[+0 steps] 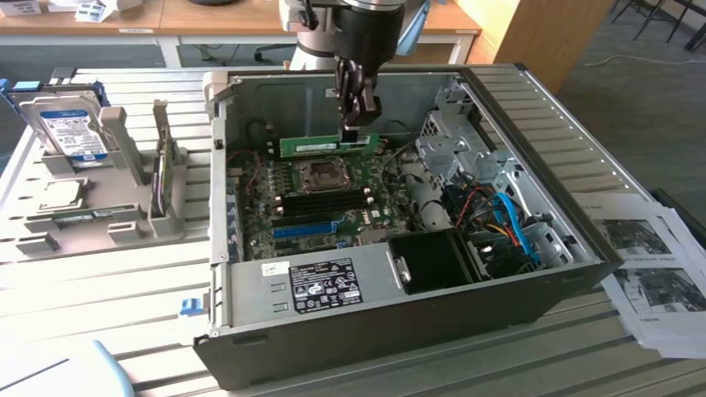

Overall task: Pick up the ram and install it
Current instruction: 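Pick up the ram and move it above insertion slot, then insert the ram into the slot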

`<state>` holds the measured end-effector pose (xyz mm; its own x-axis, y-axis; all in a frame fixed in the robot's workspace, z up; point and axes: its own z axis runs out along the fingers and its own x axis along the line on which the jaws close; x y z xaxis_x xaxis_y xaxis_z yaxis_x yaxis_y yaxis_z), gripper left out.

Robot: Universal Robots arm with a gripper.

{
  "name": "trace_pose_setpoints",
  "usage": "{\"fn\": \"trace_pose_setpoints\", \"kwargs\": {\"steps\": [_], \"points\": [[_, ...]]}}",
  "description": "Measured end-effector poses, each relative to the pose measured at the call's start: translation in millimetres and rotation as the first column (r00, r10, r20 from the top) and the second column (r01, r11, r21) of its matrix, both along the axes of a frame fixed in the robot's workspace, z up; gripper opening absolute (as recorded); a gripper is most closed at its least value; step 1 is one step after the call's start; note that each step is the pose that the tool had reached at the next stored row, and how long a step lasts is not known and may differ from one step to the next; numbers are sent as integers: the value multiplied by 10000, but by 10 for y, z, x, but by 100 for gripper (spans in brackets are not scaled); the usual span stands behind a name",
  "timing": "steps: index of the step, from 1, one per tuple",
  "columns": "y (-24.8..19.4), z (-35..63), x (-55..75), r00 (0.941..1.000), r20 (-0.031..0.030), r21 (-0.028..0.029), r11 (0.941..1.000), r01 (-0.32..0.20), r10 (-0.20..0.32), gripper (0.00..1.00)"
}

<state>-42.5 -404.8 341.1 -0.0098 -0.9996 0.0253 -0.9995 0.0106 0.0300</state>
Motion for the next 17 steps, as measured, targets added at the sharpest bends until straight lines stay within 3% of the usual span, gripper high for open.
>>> {"fn": "trace_pose_setpoints", "kwargs": {"steps": [12,17], "points": [[0,9,0,10000,0,-1,10000,0,0,11],[0,-18,0,10000,0,23,10000,2,-2,11]]}}
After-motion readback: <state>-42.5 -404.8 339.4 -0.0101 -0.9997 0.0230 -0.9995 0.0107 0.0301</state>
